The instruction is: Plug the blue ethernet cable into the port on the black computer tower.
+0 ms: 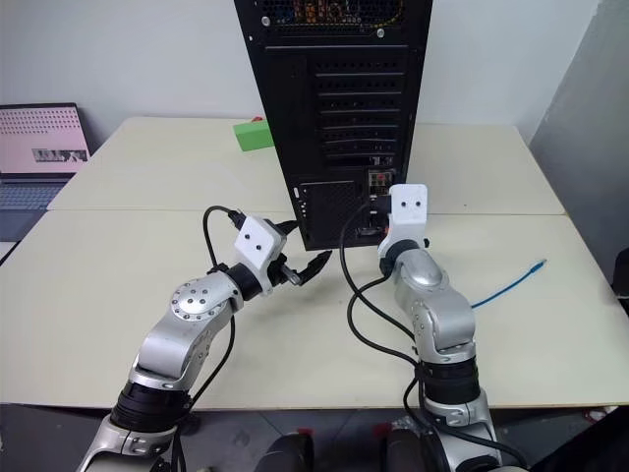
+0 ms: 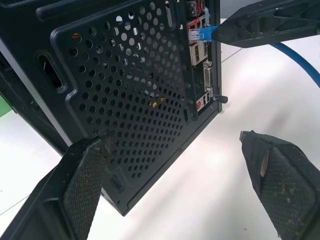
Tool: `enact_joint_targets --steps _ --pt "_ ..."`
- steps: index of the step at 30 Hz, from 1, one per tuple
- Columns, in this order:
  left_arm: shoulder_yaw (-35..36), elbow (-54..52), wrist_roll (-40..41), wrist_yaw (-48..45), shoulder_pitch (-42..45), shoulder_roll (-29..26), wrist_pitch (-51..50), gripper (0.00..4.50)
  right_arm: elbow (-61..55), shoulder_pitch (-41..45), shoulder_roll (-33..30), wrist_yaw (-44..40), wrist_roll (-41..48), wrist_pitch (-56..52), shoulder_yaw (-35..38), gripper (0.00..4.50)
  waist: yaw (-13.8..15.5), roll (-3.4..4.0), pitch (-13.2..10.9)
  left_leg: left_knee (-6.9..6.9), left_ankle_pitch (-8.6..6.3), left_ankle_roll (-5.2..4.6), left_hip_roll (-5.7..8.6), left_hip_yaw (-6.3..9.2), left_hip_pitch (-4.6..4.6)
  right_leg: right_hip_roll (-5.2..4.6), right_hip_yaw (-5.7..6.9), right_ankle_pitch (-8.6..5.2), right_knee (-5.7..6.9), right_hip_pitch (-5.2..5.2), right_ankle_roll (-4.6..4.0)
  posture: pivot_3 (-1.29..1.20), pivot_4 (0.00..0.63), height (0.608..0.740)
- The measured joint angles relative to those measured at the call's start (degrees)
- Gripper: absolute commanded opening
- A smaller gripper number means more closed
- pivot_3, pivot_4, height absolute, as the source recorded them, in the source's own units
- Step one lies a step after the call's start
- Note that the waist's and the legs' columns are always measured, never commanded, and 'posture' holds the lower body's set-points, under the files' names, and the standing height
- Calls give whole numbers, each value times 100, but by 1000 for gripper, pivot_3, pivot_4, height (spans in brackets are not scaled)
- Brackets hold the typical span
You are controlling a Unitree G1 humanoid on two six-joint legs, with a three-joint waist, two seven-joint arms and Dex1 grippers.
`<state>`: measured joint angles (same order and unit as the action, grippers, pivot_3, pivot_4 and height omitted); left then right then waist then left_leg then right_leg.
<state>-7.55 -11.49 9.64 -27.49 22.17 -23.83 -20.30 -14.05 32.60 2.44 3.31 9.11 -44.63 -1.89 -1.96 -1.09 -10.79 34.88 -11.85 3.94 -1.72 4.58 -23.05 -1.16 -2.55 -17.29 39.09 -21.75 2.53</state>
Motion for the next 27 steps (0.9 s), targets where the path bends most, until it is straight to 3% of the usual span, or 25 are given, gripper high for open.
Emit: enact_joint_targets --steps 27 --pt "3 9 -89 -72 -1 87 62 4382 -443 -72 -110 -221 -71 -400 -45 0 -2 0 0 -2 0 0 0 0 -2 0 0 0 -3 -1 0 0 150 740"
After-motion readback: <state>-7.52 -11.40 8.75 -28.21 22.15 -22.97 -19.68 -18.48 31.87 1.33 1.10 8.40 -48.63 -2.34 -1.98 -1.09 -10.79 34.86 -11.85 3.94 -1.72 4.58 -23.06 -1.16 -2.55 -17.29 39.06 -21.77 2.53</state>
